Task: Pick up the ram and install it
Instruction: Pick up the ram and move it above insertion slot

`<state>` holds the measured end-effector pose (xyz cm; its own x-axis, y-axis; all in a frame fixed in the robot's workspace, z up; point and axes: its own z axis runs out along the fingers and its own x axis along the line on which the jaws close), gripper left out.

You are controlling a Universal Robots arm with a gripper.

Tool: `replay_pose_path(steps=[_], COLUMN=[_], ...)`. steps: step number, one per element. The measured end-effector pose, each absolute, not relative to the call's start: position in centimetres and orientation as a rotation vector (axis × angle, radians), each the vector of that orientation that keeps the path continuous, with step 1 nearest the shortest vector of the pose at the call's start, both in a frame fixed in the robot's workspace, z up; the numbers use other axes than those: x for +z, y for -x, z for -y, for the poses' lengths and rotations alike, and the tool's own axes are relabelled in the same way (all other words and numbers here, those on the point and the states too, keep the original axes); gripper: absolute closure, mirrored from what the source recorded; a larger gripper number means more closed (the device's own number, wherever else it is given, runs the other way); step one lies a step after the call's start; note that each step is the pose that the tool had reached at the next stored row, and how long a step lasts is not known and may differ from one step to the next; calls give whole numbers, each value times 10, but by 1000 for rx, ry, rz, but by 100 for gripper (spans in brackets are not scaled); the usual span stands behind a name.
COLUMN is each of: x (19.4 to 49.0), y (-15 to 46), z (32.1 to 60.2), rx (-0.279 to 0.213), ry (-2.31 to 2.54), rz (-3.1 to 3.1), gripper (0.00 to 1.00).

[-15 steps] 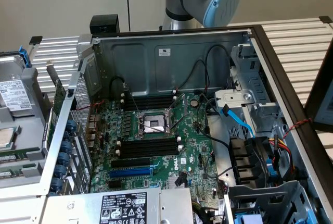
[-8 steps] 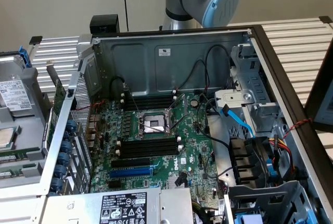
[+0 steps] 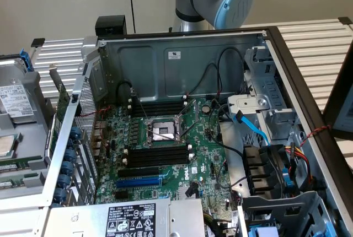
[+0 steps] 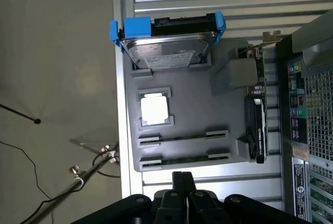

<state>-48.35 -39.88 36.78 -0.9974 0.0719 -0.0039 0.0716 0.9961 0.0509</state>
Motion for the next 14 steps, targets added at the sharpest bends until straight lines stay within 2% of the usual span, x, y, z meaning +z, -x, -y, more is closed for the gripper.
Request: replay_pose_path(steps=[14], x=[366], y=[485], z=[398], rx=[80], ry=[144], rz=[-3133], gripper=[90])
